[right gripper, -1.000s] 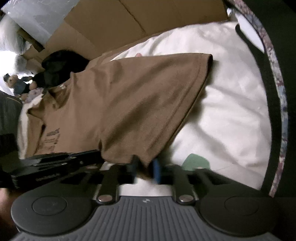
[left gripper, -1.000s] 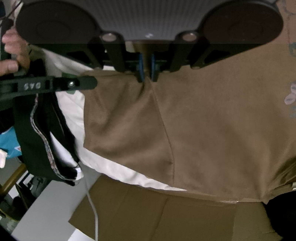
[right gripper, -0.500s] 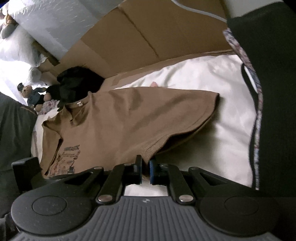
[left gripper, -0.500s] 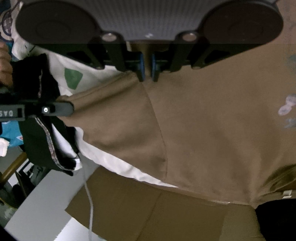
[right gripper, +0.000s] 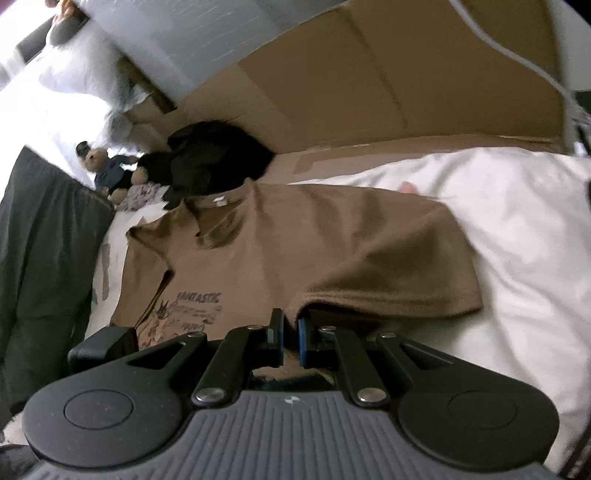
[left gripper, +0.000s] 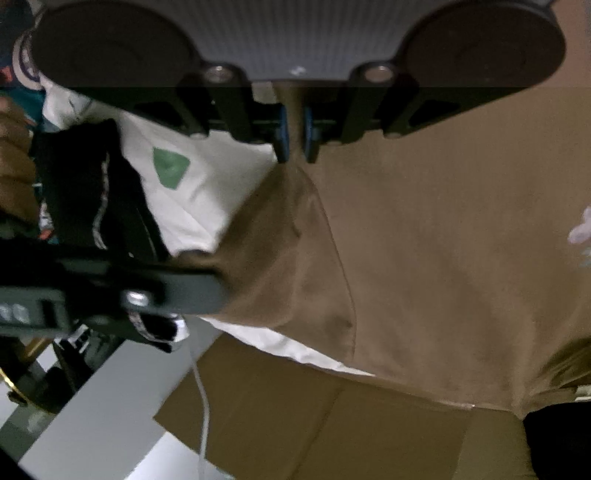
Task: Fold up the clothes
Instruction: 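Fold the grasped side inward over the print with the left tool, release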
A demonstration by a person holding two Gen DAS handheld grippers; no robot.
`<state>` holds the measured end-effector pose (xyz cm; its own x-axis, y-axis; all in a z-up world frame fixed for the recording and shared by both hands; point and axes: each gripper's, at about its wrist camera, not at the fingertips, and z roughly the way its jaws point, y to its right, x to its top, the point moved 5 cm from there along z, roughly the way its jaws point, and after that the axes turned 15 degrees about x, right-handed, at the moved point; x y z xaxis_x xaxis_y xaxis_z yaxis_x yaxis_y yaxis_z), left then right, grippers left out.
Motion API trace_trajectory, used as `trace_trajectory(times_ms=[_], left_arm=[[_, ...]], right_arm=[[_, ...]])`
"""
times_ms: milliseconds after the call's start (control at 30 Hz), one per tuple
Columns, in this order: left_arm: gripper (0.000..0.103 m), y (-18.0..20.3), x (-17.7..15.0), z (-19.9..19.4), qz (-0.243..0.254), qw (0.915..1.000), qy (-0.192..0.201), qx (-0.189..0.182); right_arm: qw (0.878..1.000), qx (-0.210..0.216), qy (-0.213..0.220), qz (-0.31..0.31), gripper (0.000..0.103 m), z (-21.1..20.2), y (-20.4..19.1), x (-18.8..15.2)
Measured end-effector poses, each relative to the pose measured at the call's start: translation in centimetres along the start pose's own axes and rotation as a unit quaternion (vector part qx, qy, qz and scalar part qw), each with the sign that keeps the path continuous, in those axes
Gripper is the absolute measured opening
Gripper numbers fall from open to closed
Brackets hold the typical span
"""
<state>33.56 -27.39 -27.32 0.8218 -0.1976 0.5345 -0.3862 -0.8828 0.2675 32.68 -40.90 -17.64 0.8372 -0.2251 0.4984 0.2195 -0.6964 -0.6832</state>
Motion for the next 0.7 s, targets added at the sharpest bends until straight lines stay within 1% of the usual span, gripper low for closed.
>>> trace_trajectory(times_ms=[133,333,400,467,533,567,667,700], left_arm=[[0.012,-2.7,-0.9,-3.0,-0.029,0.9994,0.017,0.009],[0.012,-7.5,-1.3,-5.6,-0.076,0.9955,0.031,0.048],[0.012,-8.5,-1.0,-5.9,-0.084,0.9942,0.033,0.057],[0.012,-9.7,-0.7,-5.9,-0.09,0.9929,0.033,0.07],[0.012,-10.3,-0.3,-5.9,-0.092,0.9923,0.035,0.075],[0.012,-10.3,0.0,-5.9,-0.09,0.9923,0.037,0.075],[0.012,-9.8,0.9,-5.6,-0.079,0.9932,0.045,0.073],[0.012,-9.7,0.9,-5.7,-0.075,0.9936,0.046,0.071]], right_arm=[[1.0,0.0,-0.024,-0.016,0.008,2.5,-1.3,-1.1],[0.997,0.002,-0.064,-0.046,0.009,6.0,-2.5,-2.7],[0.996,-0.007,-0.078,-0.047,0.01,7.5,-2.5,-3.1],[0.994,-0.013,-0.097,-0.043,0.017,8.7,-2.4,-3.5],[0.992,-0.019,-0.125,-0.031,0.037,9.9,-2.2,-4.0],[0.991,-0.016,-0.13,-0.027,0.043,10.0,-2.2,-4.2],[0.991,-0.005,-0.13,-0.027,0.052,9.5,-2.5,-4.6],[0.991,-0.007,-0.128,-0.03,0.053,9.0,-2.5,-4.8]])
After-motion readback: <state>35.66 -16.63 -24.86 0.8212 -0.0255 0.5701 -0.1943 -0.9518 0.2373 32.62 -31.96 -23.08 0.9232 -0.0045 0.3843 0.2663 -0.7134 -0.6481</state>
